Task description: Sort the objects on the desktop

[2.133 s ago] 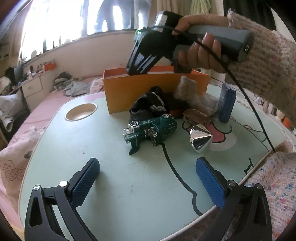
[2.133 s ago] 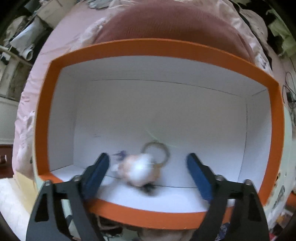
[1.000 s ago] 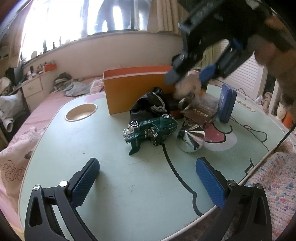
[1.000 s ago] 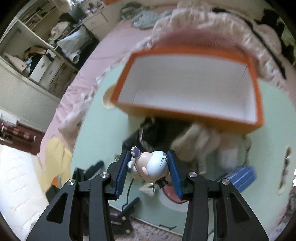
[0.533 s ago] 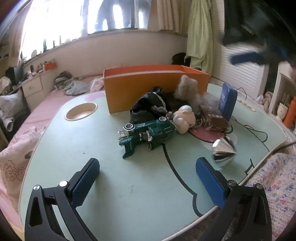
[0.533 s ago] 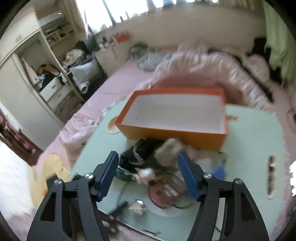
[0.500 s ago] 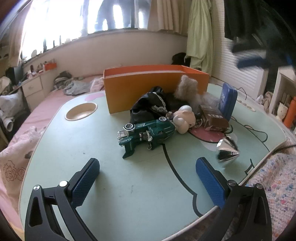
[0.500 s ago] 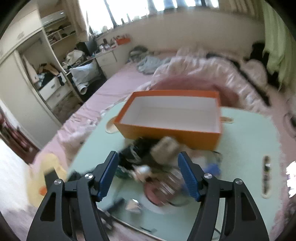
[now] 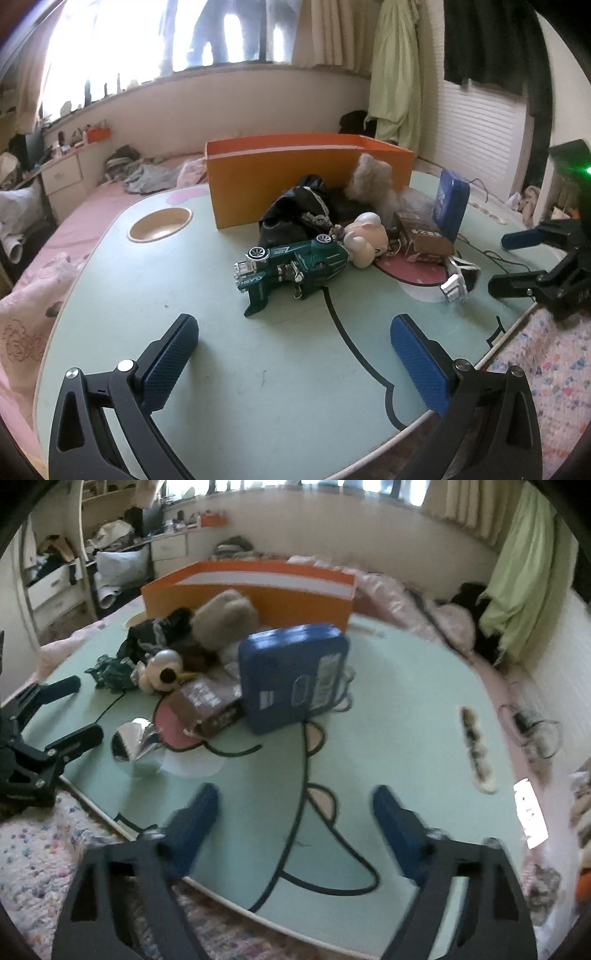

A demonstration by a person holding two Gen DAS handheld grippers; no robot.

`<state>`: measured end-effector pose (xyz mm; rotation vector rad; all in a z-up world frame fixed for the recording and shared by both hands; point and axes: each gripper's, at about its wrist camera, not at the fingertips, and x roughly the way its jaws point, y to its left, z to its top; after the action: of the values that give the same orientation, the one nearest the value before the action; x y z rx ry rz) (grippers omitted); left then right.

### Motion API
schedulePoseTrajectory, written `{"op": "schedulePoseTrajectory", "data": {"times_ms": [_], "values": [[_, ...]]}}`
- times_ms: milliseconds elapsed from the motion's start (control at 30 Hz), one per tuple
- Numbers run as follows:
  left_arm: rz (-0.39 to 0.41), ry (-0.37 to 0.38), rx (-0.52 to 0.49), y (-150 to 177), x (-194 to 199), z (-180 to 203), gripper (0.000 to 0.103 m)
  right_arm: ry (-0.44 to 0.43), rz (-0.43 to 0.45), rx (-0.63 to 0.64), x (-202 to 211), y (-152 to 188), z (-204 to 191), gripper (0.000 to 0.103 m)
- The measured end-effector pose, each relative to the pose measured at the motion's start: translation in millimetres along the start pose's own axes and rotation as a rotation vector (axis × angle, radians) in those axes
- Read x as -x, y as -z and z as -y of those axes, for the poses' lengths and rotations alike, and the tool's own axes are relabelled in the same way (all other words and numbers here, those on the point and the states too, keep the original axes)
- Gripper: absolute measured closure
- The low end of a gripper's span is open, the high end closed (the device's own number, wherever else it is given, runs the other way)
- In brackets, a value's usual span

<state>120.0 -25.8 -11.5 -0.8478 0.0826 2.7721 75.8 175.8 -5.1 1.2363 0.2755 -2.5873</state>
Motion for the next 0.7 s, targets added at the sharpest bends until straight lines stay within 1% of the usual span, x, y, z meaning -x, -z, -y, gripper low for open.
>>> {"op": "schedulePoseTrajectory", "data": {"times_ms": [33, 100, 333, 700], "values": [[0.008, 0.006, -0.004, 1.0, 0.6, -0.9, 0.000, -0.037, -0.021, -0.019, -4.6, 0.8, 4.3, 0.000], [0.020, 0.010, -0.004, 2.6, 1.4, -1.1, 0.000, -0.039, 0.008, -0.035, -2.5, 4.5, 12.2, 0.000], [0.028, 0.004, -0.008, 2.7, 1.4, -0.1, 0.000, -0.012, 0.044, -0.066, 0.4, 14.7, 19.9, 0.000], [0.026, 0.004, -0.009, 2.7, 1.2, -0.7, 0.000, -0.007, 0.047, -0.069, -1.6, 6.7, 19.6, 0.000]]}}
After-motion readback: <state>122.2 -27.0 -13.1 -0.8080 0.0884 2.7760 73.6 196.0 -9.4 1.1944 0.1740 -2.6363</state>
